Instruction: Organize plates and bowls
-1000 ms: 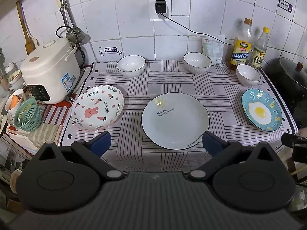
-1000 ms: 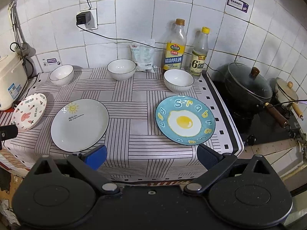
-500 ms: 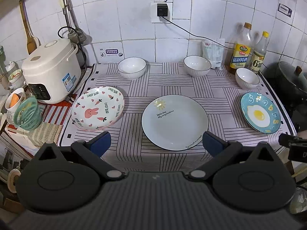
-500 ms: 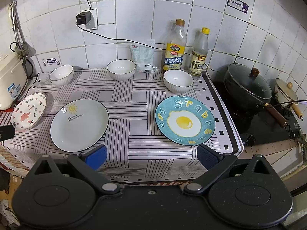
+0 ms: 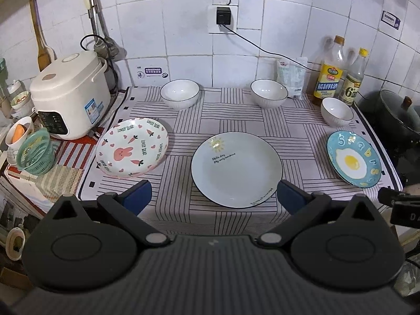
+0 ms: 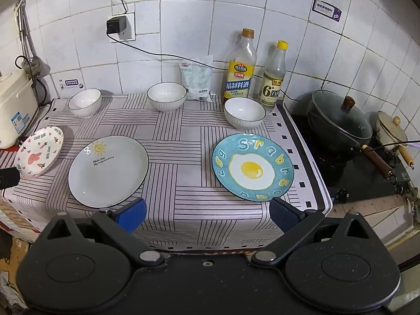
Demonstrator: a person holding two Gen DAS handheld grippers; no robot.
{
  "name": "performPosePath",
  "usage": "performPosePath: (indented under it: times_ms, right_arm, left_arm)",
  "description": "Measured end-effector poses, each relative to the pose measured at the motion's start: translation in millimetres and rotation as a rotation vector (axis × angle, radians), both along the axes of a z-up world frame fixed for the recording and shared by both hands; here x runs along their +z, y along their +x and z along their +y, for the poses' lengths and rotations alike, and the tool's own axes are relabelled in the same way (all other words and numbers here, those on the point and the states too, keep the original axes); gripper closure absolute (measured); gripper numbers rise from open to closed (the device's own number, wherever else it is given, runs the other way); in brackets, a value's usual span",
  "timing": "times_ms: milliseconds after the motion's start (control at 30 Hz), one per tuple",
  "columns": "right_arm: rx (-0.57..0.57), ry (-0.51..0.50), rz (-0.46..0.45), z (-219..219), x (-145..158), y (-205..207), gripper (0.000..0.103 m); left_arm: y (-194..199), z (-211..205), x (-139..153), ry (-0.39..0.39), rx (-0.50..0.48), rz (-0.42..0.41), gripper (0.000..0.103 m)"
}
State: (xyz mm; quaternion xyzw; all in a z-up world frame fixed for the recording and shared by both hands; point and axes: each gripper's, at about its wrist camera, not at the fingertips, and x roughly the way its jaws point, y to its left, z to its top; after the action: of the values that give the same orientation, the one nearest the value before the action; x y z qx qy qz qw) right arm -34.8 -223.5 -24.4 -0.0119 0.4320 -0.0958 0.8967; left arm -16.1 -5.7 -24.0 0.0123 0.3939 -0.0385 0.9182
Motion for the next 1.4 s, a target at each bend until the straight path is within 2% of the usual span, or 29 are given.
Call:
performPosePath:
  times_ms: [233, 533, 600, 733, 867, 967, 1067, 1133, 1200, 1267, 1400]
  right_arm:
    - [0.008, 0.003, 0.005, -3.0, -2.1, 0.3, 0.002]
    - [0.025, 0.029, -0.008, -8.1, -1.7, 4.6, 0.002]
    - [0.038, 0.046, -0.027, -8.7, 0.2, 5.4, 0.002]
    - [0.107, 0.092, -0.103, -7.1, 2.3, 7.8, 0.002]
    - [0.248, 0.163, -0.226, -3.0, -6.5, 10.9, 0.002]
    - [0.294, 0.192, -0.216, 2.3, -23.1, 30.7, 0.002]
    - [0.345, 0.224, -0.174, 6.6, -49.6, 54.6, 0.003]
    - [0.384, 0.256, -0.131, 10.6, -75.0, 74.5, 0.007]
    - [0.417, 0.292, -0.092, 15.9, -99.1, 91.6, 0.012]
    - [0.413, 0.335, -0.058, 16.5, -123.7, 105.7, 0.014]
    - [0.337, 0.407, 0.014, 18.4, -164.9, 132.0, 0.015]
  left_arm:
    - [1.9, 2.1, -1.2, -0.036, 0.018, 0.013, 0.000]
    - [10.1, -5.1, -0.5, -0.001, 0.009, 0.029, 0.000]
    - [16.2, -2.2, 1.7, -0.016, 0.002, 0.057, 0.000]
    - [29.5, 13.0, 5.5, -0.098, 0.009, 0.102, 0.002]
    - [43.7, 26.7, 4.0, -0.128, 0.010, 0.076, 0.003]
    - [61.6, 37.8, -6.8, -0.171, 0.009, 0.080, 0.003]
    - [83.5, 45.4, -30.9, -0.156, 0.008, 0.089, 0.005]
    - [102.5, 50.8, -54.3, -0.146, 0.015, 0.136, 0.006]
    - [123.0, 56.5, -80.1, -0.159, 0.023, 0.211, 0.014]
    - [141.8, 59.8, -105.1, -0.162, 0.027, 0.267, 0.016]
    - [168.1, 62.1, -140.8, -0.166, 0.005, 0.312, 0.019]
